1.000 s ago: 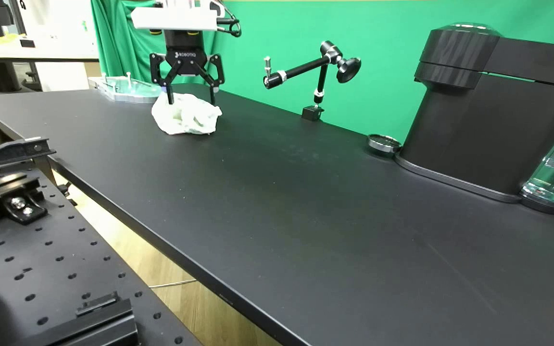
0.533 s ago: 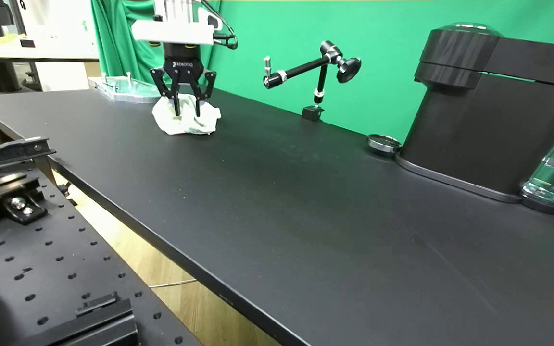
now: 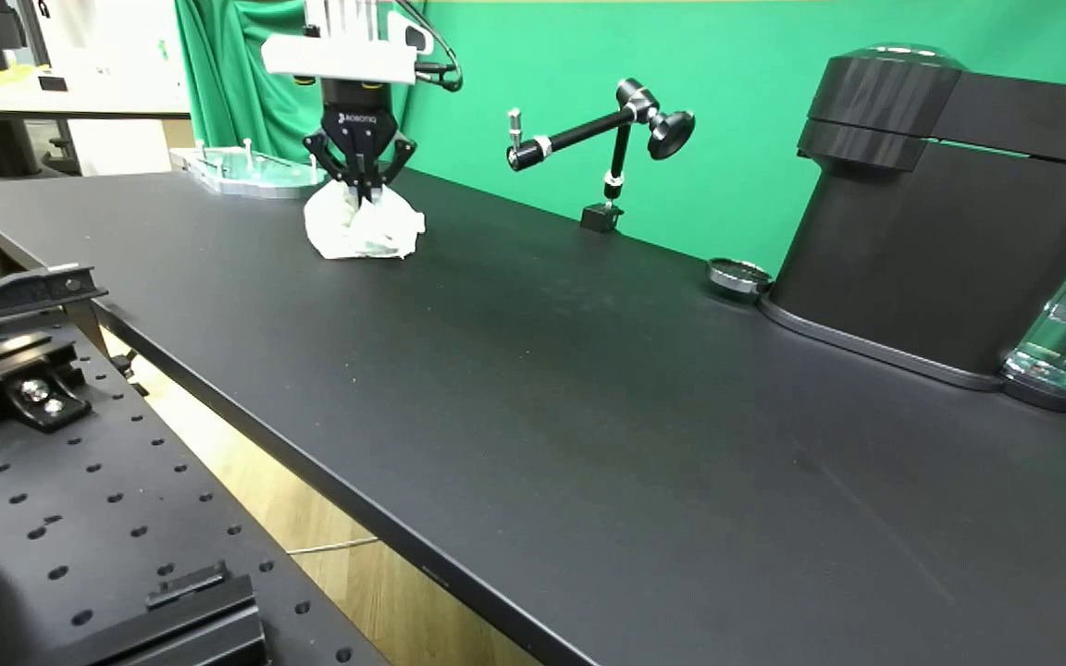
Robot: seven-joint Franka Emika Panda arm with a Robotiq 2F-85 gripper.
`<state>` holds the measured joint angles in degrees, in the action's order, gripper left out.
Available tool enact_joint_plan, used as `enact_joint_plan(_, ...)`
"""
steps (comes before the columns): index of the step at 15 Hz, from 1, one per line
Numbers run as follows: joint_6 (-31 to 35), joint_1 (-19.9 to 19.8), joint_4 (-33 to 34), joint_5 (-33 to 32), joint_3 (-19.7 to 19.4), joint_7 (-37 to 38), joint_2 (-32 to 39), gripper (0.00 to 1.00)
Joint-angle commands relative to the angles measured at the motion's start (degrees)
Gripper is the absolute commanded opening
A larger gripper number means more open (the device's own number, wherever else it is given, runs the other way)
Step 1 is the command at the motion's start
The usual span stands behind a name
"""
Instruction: Place the white towel on the tripod.
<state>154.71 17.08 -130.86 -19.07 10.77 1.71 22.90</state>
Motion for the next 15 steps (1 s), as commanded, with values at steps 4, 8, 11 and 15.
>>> enact_joint_plan(4, -2.48, 1.24, 2.93, -1.98, -3.43, 0.79, -4.29, 0.01)
enact_joint_plan(8, -4.90, 1.07, 5.45, -5.20, -5.62, 2.25, -8.08, 0.01)
enact_joint_plan(11, -6.84, 0.41, 7.26, -9.22, -7.07, 3.87, -10.63, 0.01)
enact_joint_plan(15, -8.40, -0.94, 8.35, -15.12, -8.64, 7.08, -13.32, 0.01)
